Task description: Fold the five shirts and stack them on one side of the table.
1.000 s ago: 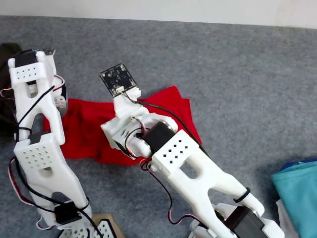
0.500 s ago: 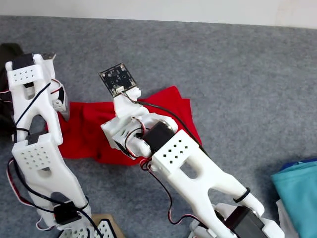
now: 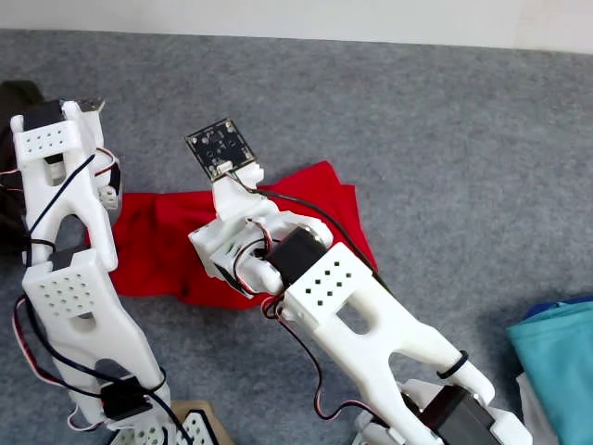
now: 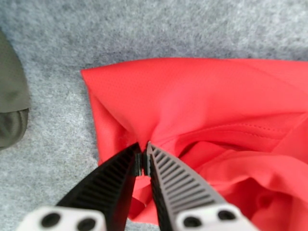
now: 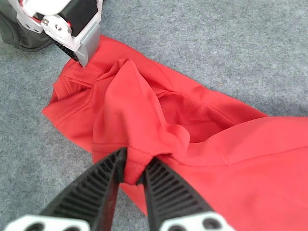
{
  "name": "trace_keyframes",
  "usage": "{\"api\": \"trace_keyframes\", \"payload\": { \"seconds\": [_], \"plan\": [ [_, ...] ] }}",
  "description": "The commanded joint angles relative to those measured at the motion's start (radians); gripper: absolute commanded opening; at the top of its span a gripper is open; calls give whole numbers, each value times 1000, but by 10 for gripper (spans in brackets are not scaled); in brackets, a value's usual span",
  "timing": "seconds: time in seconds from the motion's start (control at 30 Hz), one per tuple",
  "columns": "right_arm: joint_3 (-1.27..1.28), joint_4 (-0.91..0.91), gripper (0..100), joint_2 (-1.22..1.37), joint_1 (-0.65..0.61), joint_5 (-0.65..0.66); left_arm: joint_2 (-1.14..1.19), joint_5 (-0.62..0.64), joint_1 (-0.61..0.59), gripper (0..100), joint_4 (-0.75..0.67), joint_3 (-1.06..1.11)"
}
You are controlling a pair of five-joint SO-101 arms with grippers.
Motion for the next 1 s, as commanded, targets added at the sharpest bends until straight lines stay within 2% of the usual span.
{"api": "trace_keyframes", "payload": {
  "seconds": [0.0,0.1,0.37,0.6,0.77,0.97],
  "plan": [
    [-4,-18,15,-4,-10,8,-19,-3,12,5,9,-47],
    [-1,-18,15,-4,-16,8,-19,2,13,5,12,-114],
    [10,-36,15,-2,-31,14,-18,110,12,7,18,-278],
    [124,-223,15,-2,-31,52,-10,292,13,8,17,-326],
    [185,-366,15,-1,-31,84,-10,324,25,9,5,-326],
    [137,-397,14,127,-27,121,-12,324,44,179,11,-325]
  ]
}}
